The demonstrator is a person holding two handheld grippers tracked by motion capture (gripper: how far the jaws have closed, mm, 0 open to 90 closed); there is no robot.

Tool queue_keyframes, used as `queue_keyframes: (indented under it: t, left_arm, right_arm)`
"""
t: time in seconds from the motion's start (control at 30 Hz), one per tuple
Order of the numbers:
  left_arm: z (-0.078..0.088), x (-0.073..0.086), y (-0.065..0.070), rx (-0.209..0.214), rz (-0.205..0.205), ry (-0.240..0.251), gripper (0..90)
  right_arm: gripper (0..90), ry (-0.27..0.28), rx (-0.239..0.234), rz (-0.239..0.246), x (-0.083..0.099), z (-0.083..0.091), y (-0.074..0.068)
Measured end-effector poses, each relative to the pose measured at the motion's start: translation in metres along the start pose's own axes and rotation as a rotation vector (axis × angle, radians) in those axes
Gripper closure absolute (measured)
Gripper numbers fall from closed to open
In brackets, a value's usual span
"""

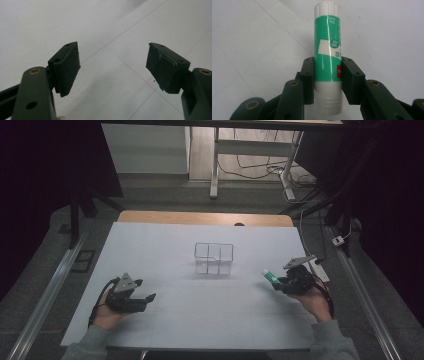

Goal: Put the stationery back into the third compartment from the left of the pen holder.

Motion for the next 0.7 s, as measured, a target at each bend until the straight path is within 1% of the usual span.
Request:
queue_keyframes:
  t: [0.03, 0.1, 0.17, 0.4, 0.53, 0.6, 0.7]
  left_arm:
    - [0.0, 0.0, 0.0, 0.001, -0.002, 0.0, 27.0]
    - [0.0, -0.002, 0.001, 0.002, -0.005, 0.005, 27.0]
    - [0.0, -0.003, 0.002, 0.004, -0.006, 0.007, 27.0]
    - [-0.001, -0.007, 0.002, 0.005, -0.008, 0.013, 26.9]
    - [-0.002, -0.01, 0.001, 0.005, -0.001, 0.019, 26.7]
    - [-0.003, -0.011, 0.003, 0.008, -0.006, 0.019, 26.5]
    - [-0.001, -0.013, 0.004, 0.011, -0.011, 0.025, 26.4]
  right_arm:
    - [64.3, 0.01, -0.01, 0.004, -0.001, 0.0, -0.001]
    - [64.3, 0.026, -0.04, -0.015, -0.002, 0.002, -0.005]
    - [64.3, 0.036, -0.062, -0.014, -0.004, 0.002, -0.008]
    - [64.3, 0.064, -0.099, -0.01, -0.009, 0.004, -0.015]
    - [64.3, 0.081, -0.129, -0.009, -0.012, 0.005, -0.023]
    - [64.3, 0.084, -0.14, -0.004, -0.013, 0.004, -0.028]
    - [64.3, 0.081, -0.15, 0.019, -0.015, 0.002, -0.037]
Point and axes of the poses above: each handheld gripper's, and its own axes: z roughly backward along the jaws, x roughly out of its underside, y roughly to its right, the point moved 6 cm from there along -z, roughly forward along the jaws, and after that the axes turned 14 degrees about -z, right-handed, at the moved point
